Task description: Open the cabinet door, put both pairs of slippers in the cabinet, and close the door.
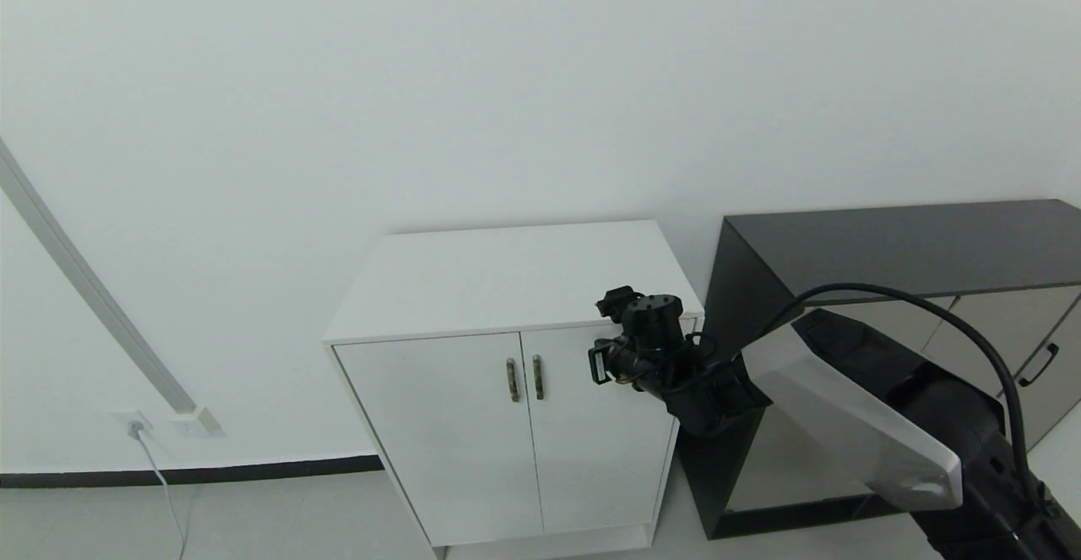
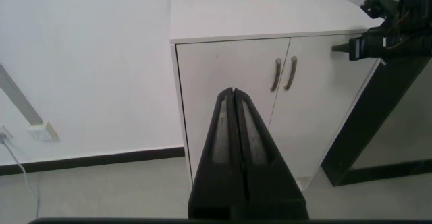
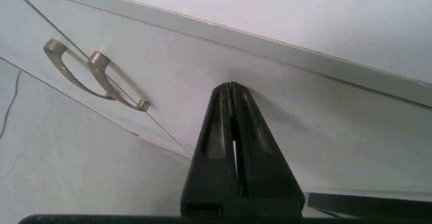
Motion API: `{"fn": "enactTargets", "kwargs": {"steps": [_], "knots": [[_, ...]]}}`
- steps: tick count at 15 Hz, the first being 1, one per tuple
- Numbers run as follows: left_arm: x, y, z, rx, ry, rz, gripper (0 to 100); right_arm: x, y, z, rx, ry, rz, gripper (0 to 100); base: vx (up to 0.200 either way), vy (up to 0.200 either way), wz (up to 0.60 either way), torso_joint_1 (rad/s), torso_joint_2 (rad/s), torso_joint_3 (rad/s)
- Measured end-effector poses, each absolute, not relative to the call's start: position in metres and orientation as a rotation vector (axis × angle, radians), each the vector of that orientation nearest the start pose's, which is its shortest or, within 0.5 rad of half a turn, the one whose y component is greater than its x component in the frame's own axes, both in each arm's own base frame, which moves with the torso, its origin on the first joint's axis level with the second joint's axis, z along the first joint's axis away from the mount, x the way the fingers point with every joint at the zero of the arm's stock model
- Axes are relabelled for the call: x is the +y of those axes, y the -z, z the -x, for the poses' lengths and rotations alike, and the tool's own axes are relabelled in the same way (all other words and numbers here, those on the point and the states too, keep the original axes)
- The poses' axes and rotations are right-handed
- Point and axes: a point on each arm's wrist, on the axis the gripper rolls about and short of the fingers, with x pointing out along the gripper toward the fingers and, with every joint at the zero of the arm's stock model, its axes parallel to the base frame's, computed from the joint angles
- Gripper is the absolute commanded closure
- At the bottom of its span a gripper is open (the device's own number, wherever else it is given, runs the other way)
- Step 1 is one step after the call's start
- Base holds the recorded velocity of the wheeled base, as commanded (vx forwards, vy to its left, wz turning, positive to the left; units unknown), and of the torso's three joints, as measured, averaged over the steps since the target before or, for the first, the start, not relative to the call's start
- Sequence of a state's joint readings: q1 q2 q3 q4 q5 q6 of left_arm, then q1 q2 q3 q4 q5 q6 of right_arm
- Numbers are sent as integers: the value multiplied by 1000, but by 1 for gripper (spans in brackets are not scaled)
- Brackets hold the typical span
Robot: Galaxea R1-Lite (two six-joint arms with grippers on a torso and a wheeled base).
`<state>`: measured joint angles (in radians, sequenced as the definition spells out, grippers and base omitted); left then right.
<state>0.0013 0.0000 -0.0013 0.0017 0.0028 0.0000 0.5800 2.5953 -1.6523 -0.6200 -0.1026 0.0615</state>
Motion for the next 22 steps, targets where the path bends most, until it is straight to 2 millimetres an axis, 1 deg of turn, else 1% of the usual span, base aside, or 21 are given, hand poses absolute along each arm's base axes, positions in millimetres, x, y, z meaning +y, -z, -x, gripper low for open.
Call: {"fn": "enactTargets", "kwargs": {"steps": [2, 5, 8, 10, 12, 14, 17, 19, 22], "knots": [[0, -76, 23, 0, -4, 0, 100, 281, -25, -433, 320, -462, 49, 100, 0, 0, 0, 0, 0, 0], [0, -76, 23, 0, -4, 0, 100, 280, -28, -422, 338, -470, 56, 100, 0, 0, 0, 0, 0, 0], [0, -76, 23, 0, -4, 0, 100, 275, -44, -404, 328, -482, 55, 100, 0, 0, 0, 0, 0, 0], [0, -76, 23, 0, -4, 0, 100, 266, -62, -389, 321, -468, 54, 100, 0, 0, 0, 0, 0, 0], [0, -76, 23, 0, -4, 0, 100, 252, -80, -370, 317, -444, 55, 100, 0, 0, 0, 0, 0, 0], [0, -76, 23, 0, -4, 0, 100, 227, -99, -349, 313, -406, 54, 100, 0, 0, 0, 0, 0, 0], [0, -76, 23, 0, -4, 0, 100, 177, -125, -312, 312, -329, 53, 100, 0, 0, 0, 0, 0, 0], [0, -76, 23, 0, -4, 0, 100, 145, -149, -280, 283, -291, 41, 100, 0, 0, 0, 0, 0, 0], [0, -76, 23, 0, -4, 0, 100, 103, -174, -225, 281, -245, 46, 100, 0, 0, 0, 0, 0, 0]]}}
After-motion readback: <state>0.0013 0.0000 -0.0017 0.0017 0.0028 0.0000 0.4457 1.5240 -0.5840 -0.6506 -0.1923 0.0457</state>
